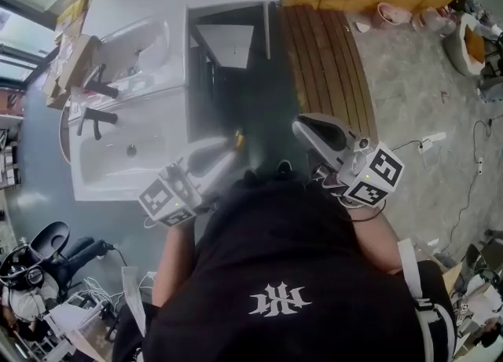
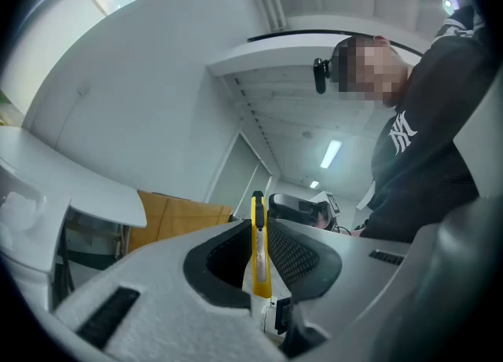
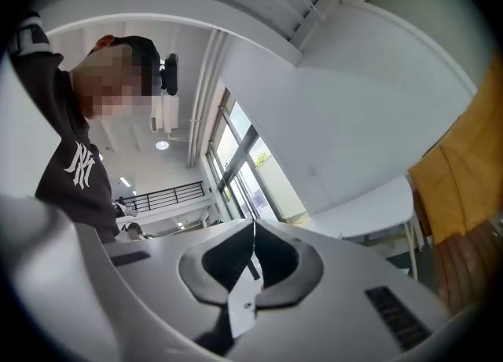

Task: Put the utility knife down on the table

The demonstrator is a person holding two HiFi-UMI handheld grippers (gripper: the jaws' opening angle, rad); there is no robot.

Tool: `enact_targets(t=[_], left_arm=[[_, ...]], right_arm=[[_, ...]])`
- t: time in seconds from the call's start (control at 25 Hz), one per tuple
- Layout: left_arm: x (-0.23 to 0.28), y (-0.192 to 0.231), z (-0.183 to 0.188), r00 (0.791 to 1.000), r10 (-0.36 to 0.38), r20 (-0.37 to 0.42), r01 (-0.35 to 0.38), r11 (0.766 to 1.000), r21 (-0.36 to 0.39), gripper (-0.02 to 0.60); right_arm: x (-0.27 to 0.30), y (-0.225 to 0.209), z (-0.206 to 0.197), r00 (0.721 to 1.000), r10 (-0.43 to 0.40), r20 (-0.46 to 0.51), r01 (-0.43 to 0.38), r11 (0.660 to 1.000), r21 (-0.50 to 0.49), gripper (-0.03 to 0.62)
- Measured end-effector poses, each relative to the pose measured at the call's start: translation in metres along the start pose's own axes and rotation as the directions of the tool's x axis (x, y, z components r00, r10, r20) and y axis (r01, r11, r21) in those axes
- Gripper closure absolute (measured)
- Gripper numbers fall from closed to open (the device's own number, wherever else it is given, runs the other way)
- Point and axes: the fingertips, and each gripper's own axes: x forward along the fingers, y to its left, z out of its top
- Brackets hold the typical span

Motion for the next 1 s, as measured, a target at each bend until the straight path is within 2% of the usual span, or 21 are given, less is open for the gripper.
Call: enact_targets(t=[0.16, 0.32, 0.44, 0.64, 0.8, 0.92, 1.0], left_arm=[[0.013, -0.001, 0.003, 1.000, 0.029, 0.004, -0.029, 1.000, 0.002, 0.522], [0.020, 0.012, 0.002, 0.995, 0.095, -0.002, -0.095, 0.995, 0.007, 0.522], [0.020, 0.026, -0.001, 0.991, 0.130, -0.016, -0.130, 0.991, -0.005, 0.522], [0.019, 0.065, -0.009, 0.989, 0.132, -0.063, -0.133, 0.991, -0.012, 0.522], [0.030, 0.101, -0.002, 0.992, 0.121, -0.043, -0.122, 0.992, -0.027, 0.522], [0.039, 0.129, 0.008, 0.993, 0.120, -0.022, -0.120, 0.992, -0.024, 0.522], [0.044, 0.149, 0.018, 0.994, 0.108, 0.011, -0.107, 0.993, -0.048, 0.522]], right_arm=[[-0.012, -0.009, 0.008, 1.000, 0.030, -0.007, -0.030, 0.999, -0.033, 0.589], [-0.022, -0.034, 0.009, 0.999, 0.044, 0.006, -0.044, 0.999, 0.015, 0.589], [-0.024, -0.057, 0.006, 1.000, 0.019, 0.001, -0.019, 0.999, 0.033, 0.589], [-0.004, -0.093, 0.001, 0.999, -0.034, -0.004, 0.034, 0.999, 0.025, 0.589], [0.017, -0.118, 0.008, 0.997, -0.071, -0.024, 0.071, 0.997, 0.023, 0.589], [0.038, -0.133, 0.018, 0.996, -0.071, -0.047, 0.072, 0.997, 0.020, 0.589], [0.059, -0.145, 0.026, 0.995, -0.075, -0.066, 0.075, 0.997, 0.000, 0.589]])
